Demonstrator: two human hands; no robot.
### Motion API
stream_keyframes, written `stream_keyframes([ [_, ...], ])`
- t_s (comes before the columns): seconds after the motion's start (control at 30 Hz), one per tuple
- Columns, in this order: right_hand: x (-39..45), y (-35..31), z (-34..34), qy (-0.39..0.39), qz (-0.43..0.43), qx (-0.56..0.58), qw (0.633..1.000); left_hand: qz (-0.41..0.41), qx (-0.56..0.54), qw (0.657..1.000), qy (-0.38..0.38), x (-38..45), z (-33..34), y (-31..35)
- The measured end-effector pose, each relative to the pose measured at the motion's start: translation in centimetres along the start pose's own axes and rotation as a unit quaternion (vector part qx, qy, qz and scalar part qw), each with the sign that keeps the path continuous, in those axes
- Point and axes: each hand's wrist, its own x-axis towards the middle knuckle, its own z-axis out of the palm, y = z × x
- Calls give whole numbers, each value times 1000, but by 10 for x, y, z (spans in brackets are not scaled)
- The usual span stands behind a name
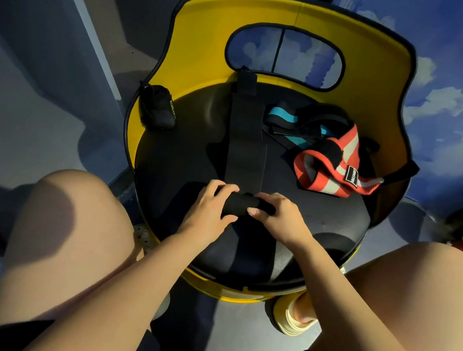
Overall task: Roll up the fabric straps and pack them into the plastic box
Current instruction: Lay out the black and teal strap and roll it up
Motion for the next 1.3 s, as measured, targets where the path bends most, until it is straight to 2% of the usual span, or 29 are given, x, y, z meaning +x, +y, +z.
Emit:
stream_keyframes([
  [0.1,4,-1,-5,-26,16,3,1000,14,-10,1000,-23,4,-6,-1],
  [0.2,5,0,-7,-17,12,-15,1000,30,-7,998,-52,8,-14,-3],
  [0.37,-1,3,1,35,-89,-74,993,17,-2,996,-91,15,-21,-4],
  [0.5,-5,8,2,31,-153,-162,974,2,-6,994,-112,19,-26,-2],
  [0.63,-4,7,1,15,-149,-127,981,-8,-30,993,-117,19,-25,-5],
  [0.8,2,4,-7,-35,-128,-88,987,30,-37,995,-93,12,-22,-7],
  [0.9,4,3,-9,-61,-107,-76,989,75,1,994,-81,8,-20,-6],
  [1.03,7,5,-10,-79,-78,-51,992,74,2,994,-81,10,-21,-9],
  [1.17,3,4,-4,-49,-90,-45,994,49,-43,992,-107,15,-23,-11],
  [1.3,-5,8,4,1,-151,-102,983,10,-84,987,-139,22,-27,-12],
])
